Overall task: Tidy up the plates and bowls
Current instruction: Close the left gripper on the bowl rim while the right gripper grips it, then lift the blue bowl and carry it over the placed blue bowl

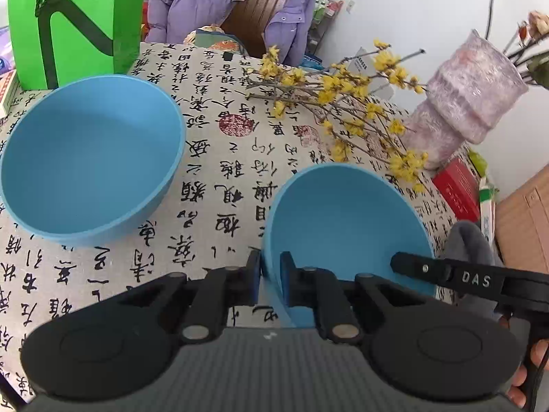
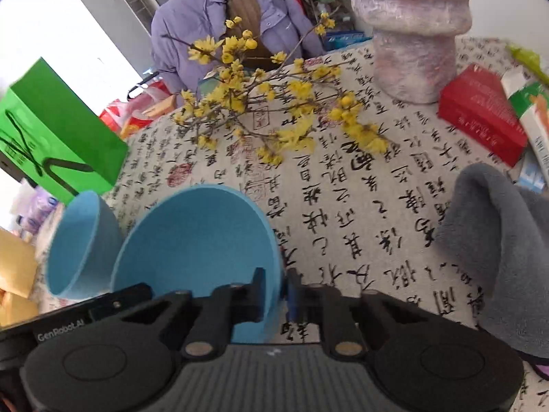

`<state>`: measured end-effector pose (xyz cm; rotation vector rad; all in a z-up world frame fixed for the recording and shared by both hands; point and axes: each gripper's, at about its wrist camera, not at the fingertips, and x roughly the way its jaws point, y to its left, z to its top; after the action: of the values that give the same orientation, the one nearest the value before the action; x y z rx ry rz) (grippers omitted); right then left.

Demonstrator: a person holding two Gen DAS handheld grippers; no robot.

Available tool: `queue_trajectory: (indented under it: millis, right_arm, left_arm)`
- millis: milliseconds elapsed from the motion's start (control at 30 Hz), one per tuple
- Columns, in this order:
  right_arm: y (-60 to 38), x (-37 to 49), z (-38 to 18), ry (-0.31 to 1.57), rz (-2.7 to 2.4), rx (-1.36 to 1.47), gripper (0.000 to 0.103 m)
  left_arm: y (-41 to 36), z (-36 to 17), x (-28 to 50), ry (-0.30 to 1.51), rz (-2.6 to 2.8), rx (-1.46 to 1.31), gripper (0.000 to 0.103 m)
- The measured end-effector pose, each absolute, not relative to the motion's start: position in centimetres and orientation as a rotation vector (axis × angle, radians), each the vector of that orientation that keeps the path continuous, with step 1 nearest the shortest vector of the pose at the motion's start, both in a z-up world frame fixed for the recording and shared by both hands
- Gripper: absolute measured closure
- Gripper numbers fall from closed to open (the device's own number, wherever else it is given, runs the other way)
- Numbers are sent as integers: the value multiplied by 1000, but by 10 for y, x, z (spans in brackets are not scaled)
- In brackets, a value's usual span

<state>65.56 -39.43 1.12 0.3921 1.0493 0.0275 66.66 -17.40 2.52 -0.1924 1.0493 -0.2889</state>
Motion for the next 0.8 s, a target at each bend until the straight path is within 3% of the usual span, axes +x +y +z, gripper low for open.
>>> queue_trajectory:
  millis: [300,800]
  right_arm:
    - [-387,606,50,954,36,309,95]
    - [-387,405,101,910,117,247,94]
  left_arm:
    - [-171,60,610,985,-291,-189,93]
    - [-175,100,400,919,-314,-138,92]
